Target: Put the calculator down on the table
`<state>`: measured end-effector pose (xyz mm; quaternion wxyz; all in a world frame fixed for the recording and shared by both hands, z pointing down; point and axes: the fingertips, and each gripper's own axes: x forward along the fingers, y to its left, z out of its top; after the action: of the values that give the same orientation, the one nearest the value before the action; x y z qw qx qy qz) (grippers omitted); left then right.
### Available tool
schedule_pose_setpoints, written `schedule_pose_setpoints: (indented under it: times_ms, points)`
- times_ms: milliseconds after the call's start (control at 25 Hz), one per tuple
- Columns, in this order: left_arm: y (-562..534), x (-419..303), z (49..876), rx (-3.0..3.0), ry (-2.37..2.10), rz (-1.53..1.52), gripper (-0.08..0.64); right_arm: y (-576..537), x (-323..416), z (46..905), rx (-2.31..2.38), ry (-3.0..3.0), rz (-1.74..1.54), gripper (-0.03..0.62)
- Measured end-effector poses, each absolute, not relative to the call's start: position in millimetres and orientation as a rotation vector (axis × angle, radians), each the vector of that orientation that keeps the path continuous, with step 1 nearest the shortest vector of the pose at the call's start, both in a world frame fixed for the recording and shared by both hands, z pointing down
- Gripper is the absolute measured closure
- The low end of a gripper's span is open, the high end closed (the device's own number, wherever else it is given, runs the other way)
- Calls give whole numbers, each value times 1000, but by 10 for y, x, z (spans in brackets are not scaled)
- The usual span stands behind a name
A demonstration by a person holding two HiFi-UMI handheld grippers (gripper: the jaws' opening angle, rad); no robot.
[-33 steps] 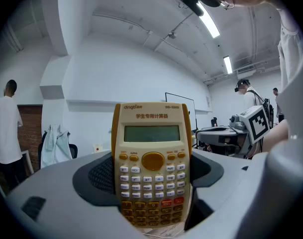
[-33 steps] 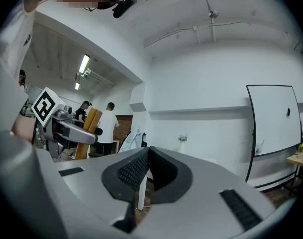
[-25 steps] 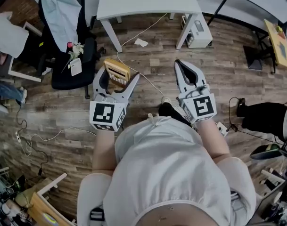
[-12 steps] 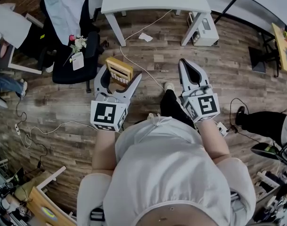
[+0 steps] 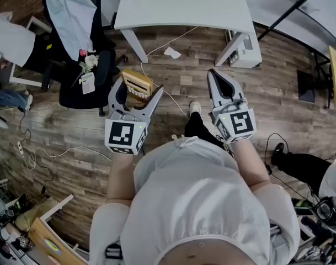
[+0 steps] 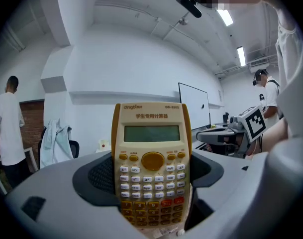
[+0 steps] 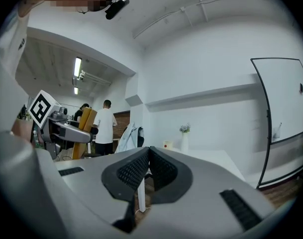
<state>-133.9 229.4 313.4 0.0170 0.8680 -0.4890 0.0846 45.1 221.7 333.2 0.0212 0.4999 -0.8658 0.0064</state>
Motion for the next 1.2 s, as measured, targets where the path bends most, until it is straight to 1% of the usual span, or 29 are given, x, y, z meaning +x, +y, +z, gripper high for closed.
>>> schedule_pose_setpoints:
  times_ms: [360,640,960,1200]
  points:
    - [877,-658,3013,2656,-1614,280,152,755,1057,3178,1435,-2732,-18,588]
    - [157,-230,3014,2648,-1631,309,152,-1,1425,3201,1411,-2742,10,588]
    - [-560,-191,3190,2617,-1610,354,152,-724,1457,3293,1392,-2746,30,588]
    - [-1422,-364,3361,2616,-1571,359,152,-1533,1297,3393,1413,-2706,35,588]
